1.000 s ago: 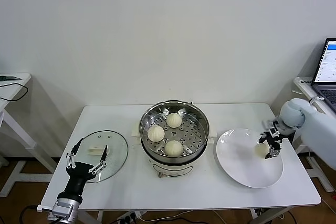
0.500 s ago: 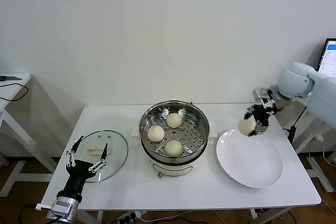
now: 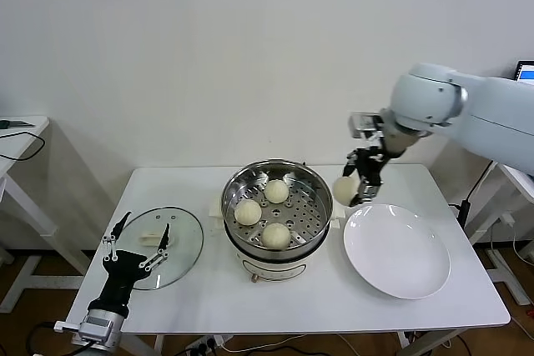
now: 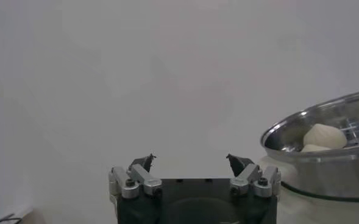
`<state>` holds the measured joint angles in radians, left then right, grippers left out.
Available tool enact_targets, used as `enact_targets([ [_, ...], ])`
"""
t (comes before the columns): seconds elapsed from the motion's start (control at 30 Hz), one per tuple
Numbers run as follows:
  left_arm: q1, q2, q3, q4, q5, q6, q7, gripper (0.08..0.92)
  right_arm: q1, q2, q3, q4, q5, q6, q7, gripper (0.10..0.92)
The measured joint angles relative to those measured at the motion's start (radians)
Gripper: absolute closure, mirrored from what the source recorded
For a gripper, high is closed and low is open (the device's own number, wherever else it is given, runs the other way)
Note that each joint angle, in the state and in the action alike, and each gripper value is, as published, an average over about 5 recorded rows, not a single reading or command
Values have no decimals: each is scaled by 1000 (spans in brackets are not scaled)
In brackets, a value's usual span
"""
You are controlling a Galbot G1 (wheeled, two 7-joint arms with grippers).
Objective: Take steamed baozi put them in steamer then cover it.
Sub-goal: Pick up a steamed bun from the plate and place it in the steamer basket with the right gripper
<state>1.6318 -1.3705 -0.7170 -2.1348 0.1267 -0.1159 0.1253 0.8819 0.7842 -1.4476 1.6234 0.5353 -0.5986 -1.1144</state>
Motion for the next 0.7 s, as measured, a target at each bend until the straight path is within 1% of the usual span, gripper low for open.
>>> enact_targets([
  [0.37,-9,7,-16,15,-14,1,4,177,-82,205,9,-117,-2,-33,8,338],
  [0.7,-19,6,-16,28,-16,5,4,177,-182,273,39,-218,-67,-31,-2,338],
])
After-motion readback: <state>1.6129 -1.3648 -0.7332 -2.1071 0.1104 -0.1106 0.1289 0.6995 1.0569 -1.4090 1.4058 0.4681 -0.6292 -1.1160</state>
